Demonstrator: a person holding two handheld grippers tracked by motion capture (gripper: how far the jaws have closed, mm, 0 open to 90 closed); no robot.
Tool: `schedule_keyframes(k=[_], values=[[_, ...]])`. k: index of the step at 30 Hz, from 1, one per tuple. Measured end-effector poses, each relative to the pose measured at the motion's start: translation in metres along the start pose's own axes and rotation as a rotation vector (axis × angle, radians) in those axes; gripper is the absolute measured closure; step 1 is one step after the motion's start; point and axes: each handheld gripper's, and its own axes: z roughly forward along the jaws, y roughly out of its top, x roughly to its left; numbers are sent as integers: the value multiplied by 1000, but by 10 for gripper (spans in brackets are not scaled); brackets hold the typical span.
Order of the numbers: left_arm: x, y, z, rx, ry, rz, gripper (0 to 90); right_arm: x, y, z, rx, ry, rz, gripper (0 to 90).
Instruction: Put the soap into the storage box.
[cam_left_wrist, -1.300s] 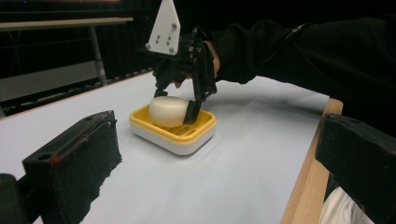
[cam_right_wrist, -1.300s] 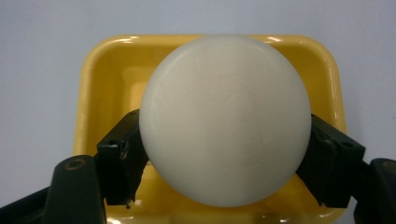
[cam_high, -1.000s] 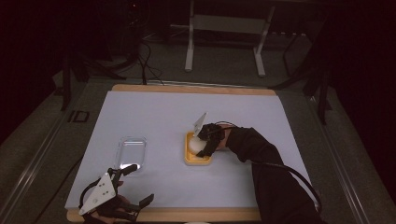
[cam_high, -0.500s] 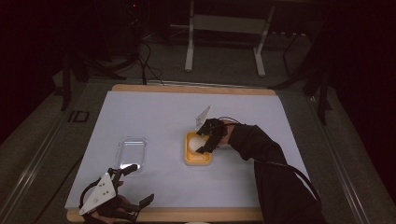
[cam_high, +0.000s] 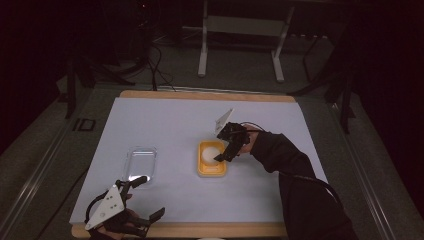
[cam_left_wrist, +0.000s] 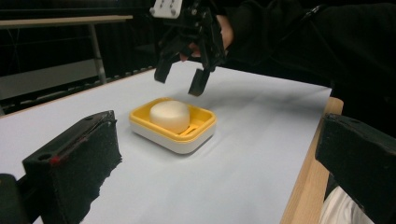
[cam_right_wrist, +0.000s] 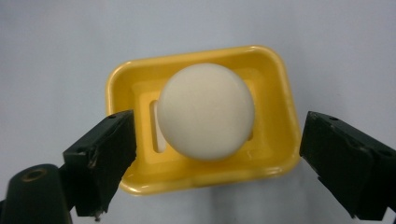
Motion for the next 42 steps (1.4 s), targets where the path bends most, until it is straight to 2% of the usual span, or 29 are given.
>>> schedule_keyframes(k=[1,3,10,12,13,15,23,29,32,37,39,42], values=[[0,0,0,-1,-1,-1,1,1,-1,-4,-4,-20,9,104],[0,0,0,-2,-1,-1,0,1,-1,-10,-27,-10,32,104],[0,0,0,-3,0,-2,1,5,-3,-25,-48,-108,89,105],[0,0,0,-4,-1,-2,0,6,-4,-26,-56,-113,92,105],[-1,0,0,-4,-1,-2,0,7,-7,-30,-72,-130,108,105],[0,0,0,-2,-1,-2,0,8,-10,-33,-88,-124,128,105],[0,0,0,2,-2,-2,1,11,-29,-42,-118,-166,185,105],[0,0,0,2,-2,-2,0,12,-43,-53,-149,-215,297,124],[0,0,0,1,-1,-2,0,16,-49,-56,-148,-260,312,124],[0,0,0,4,-2,-2,0,23,-60,-58,-152,-284,316,120],[0,-1,1,4,-2,-2,0,26,-65,-59,-157,-278,332,121],[0,0,1,4,-3,-2,1,30,-72,-60,-149,-308,357,121]])
